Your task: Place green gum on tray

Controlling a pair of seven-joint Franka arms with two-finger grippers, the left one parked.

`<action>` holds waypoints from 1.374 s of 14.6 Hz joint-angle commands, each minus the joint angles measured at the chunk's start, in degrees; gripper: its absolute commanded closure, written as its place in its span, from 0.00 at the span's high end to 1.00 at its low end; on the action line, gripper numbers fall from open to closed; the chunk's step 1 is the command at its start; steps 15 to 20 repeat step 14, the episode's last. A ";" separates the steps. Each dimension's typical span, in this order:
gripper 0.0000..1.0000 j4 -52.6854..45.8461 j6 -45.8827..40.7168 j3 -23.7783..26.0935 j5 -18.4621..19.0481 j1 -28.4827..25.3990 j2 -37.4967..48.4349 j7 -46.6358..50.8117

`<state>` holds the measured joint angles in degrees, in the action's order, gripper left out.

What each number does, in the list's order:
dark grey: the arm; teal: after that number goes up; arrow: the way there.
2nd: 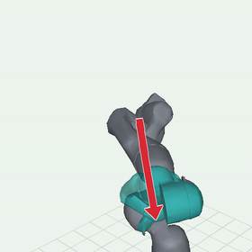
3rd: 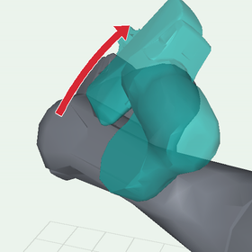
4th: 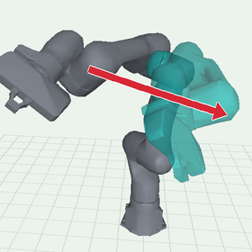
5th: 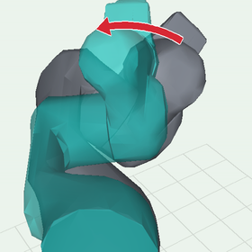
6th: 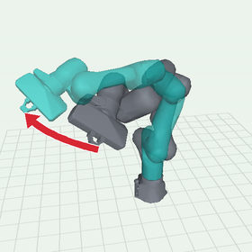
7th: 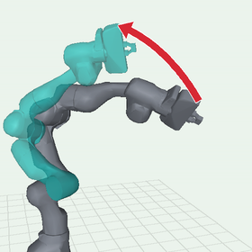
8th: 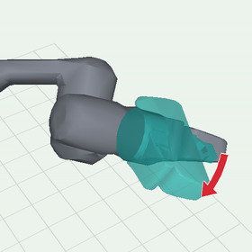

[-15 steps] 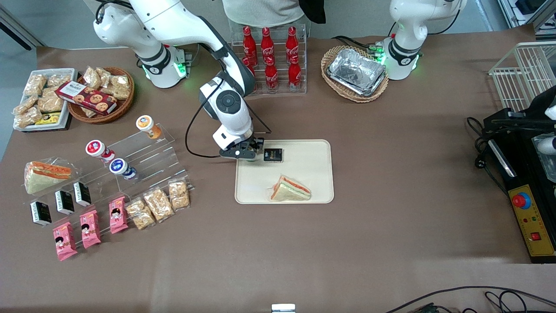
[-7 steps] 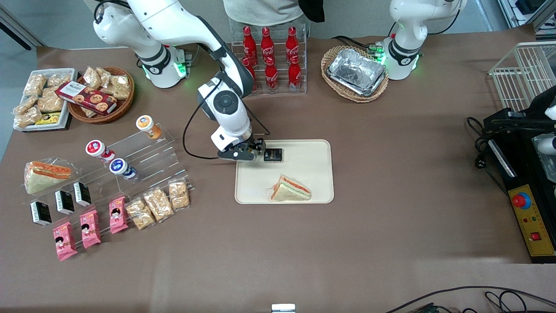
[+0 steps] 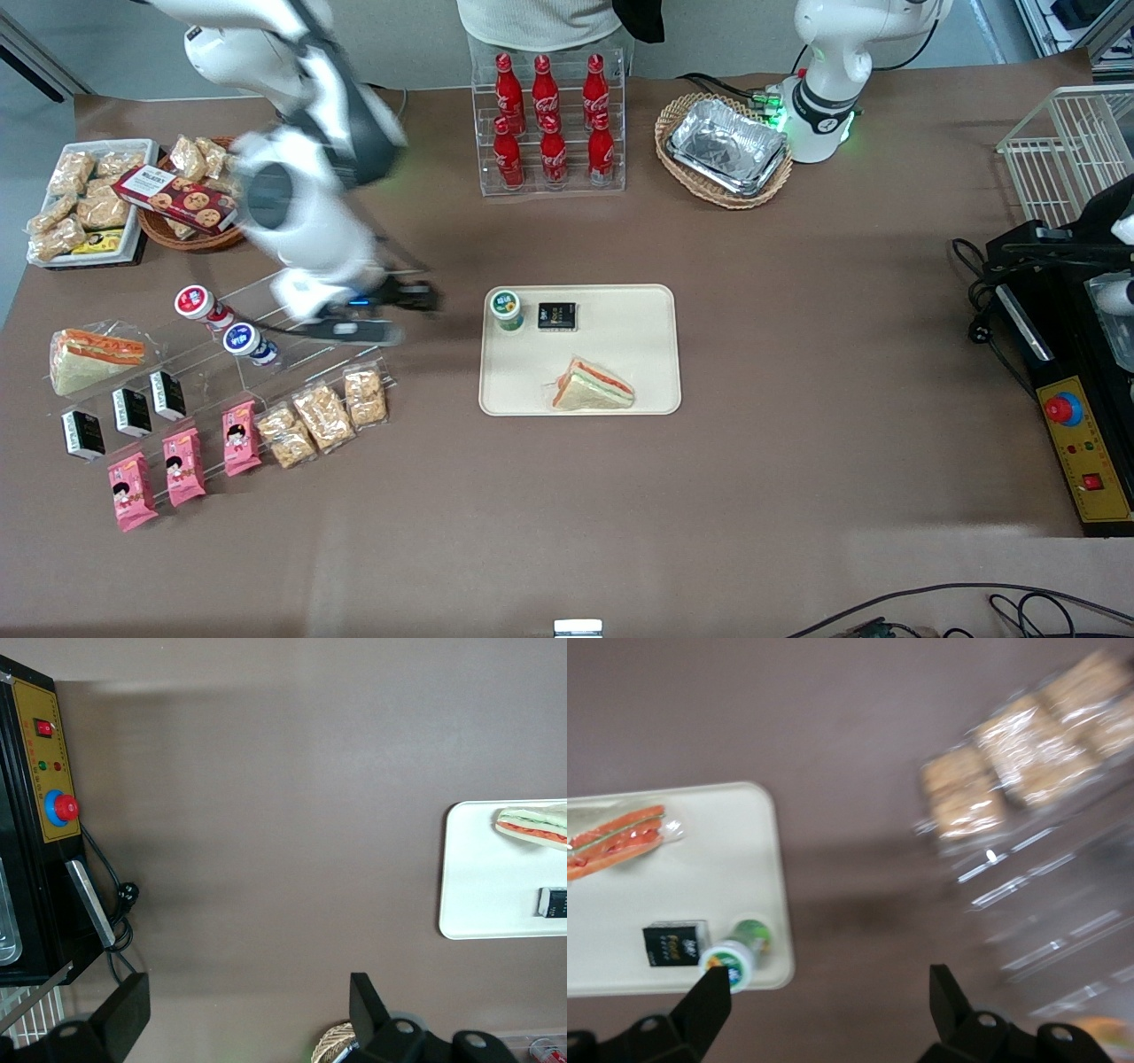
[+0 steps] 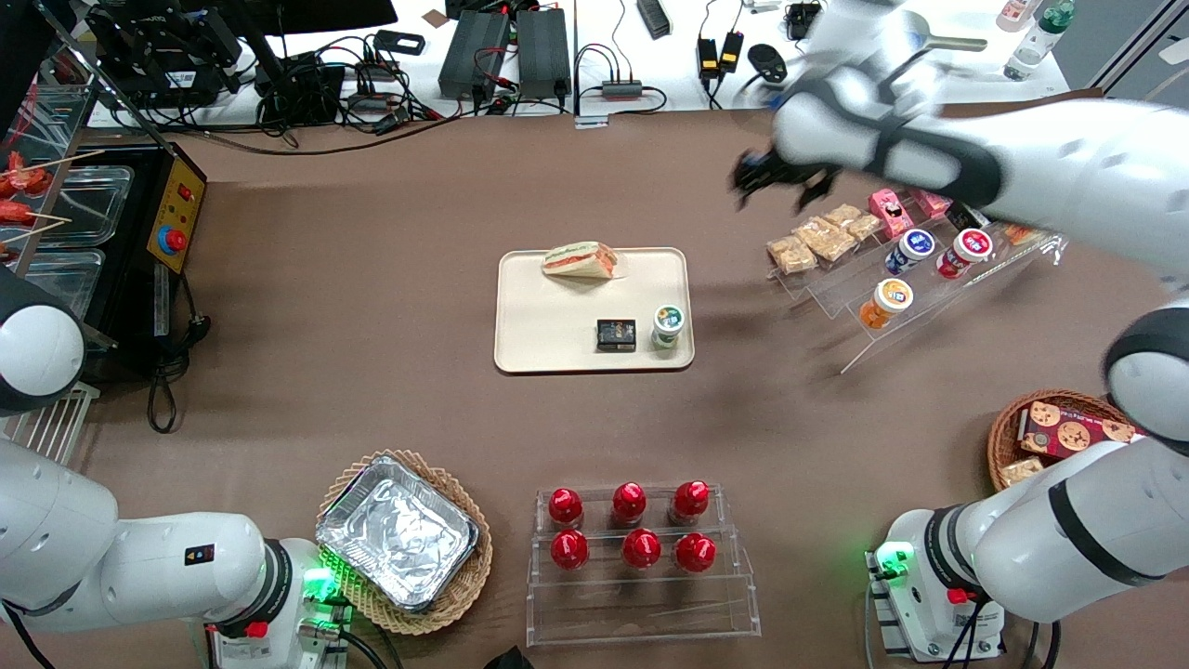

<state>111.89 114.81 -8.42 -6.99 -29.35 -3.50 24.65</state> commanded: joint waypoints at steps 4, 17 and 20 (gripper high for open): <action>1.00 -14.50 -15.14 -0.02 0.91 19.22 0.25 -21.37; 1.00 -24.44 -24.81 0.33 6.11 21.35 -1.68 -26.67; 1.00 -24.44 -24.81 0.33 6.11 21.35 -1.68 -26.67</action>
